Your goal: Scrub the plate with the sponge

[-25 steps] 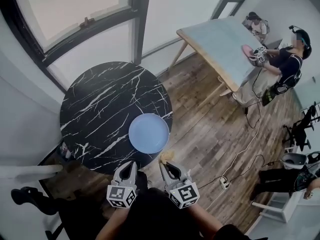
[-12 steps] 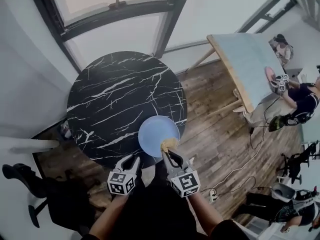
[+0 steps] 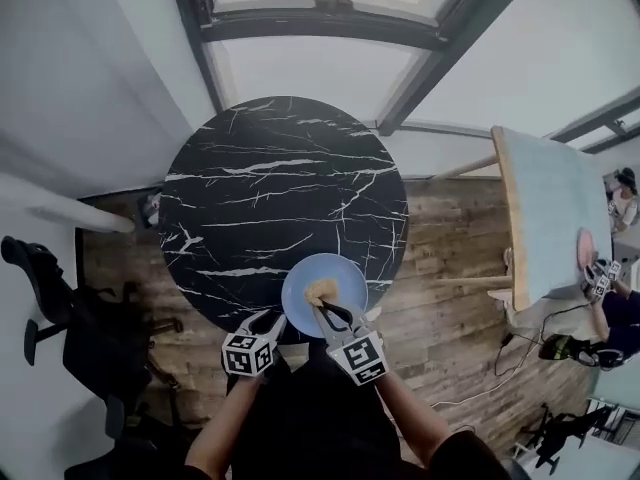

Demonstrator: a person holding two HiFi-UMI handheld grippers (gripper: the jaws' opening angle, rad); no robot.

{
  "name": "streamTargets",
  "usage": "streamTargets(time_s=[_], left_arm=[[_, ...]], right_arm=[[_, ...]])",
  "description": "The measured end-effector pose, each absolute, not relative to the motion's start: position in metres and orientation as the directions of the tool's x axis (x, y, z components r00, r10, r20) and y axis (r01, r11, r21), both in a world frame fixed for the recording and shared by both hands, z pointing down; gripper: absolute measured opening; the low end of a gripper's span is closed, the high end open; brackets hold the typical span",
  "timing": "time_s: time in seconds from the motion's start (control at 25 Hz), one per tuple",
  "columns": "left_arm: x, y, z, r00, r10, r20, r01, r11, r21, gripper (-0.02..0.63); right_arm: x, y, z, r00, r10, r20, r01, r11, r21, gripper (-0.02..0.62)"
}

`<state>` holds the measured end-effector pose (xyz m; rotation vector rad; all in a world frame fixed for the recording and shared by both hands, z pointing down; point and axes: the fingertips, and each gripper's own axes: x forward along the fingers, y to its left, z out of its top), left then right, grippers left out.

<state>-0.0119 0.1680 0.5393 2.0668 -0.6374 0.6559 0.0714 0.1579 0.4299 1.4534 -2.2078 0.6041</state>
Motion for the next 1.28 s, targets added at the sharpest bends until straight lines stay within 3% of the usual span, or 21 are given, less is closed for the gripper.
streamTargets(time_s=[0.32, 0.64, 1.28], left_arm=[[-0.006, 0.171, 0.596, 0.632, -0.252, 0.733, -0.770, -0.314, 0.556, 0.156], [0.009, 0.172, 0.632, 0.636, -0.213, 0.741, -0.769, -0.256, 0.586, 0.147], [0.018, 0.168, 0.647, 0.658, -0.205, 0.724, -0.751, -0.239, 0.615, 0.035]], right_arm=[[0.070, 0.155, 0.494, -0.562, -0.511, 0.650, -0.777, 0.597, -0.202, 0.021], [0.064, 0.160, 0.560, -0.599, -0.377, 0.707, -0.704, 0.668, -0.241, 0.021], [0.042, 0.164, 0.627, -0.559, -0.228, 0.797, -0.605, 0.770, -0.204, 0.021]])
